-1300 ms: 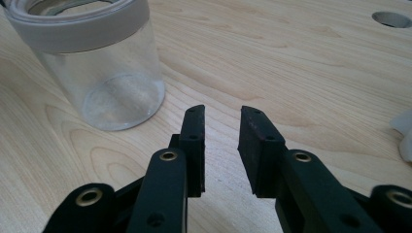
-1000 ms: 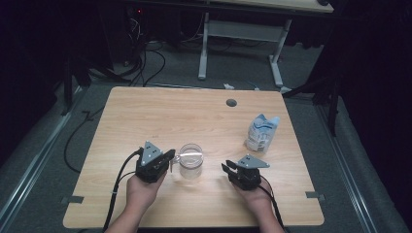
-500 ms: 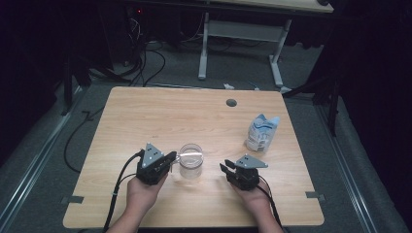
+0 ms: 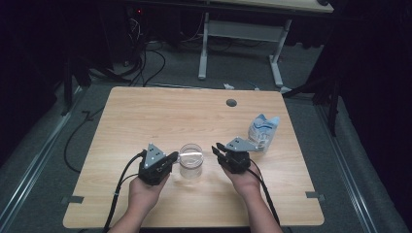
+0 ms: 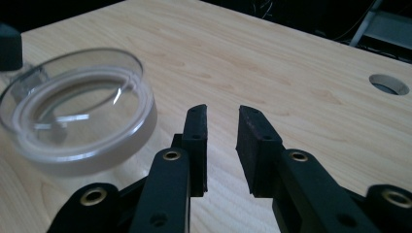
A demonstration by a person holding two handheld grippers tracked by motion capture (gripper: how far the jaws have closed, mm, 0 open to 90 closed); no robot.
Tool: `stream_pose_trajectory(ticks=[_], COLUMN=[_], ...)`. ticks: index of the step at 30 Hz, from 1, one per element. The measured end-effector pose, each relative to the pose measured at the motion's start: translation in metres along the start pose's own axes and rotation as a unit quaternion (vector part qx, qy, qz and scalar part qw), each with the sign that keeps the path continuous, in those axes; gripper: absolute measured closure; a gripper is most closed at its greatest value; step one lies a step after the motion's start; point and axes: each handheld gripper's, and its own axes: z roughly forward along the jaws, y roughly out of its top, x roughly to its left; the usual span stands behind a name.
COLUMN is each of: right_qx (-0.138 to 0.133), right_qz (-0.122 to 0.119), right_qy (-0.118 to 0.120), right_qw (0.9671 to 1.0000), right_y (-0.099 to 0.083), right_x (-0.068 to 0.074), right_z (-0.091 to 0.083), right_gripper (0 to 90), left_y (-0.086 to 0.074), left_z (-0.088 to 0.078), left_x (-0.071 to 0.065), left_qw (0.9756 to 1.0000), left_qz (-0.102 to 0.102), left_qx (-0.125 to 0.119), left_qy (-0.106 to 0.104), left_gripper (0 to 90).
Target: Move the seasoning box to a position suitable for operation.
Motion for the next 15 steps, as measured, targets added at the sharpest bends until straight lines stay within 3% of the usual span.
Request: stream_pose_trajectory(ticks=[5, 9, 15], right_qx=[-0.004, 0.001, -0.011], right_qz=[0.013, 0.0, 0.013], right_qy=[0.014, 0.016, 0.024], right_qw=[0.9998, 0.9999, 0.9996], right_y=[-0.002, -0.005, -0.01], right_x=[0.0, 0.004, 0.003], right_z=[0.005, 0.002, -0.005], right_gripper=[74.8, 74.9, 82.5], left_y=[0.0, 0.0, -0.001], left_z=[0.0, 0.0, -0.001], left_x=[0.0, -0.001, -0.002], left_qw=[1.0, 1.0, 1.0], left_qz=[-0.001, 0.001, 0.0], left_qx=[0.0, 0.002, -0.001], left_qy=[0.0, 0.001, 0.005], left_gripper=[89.9, 89.9, 89.9])
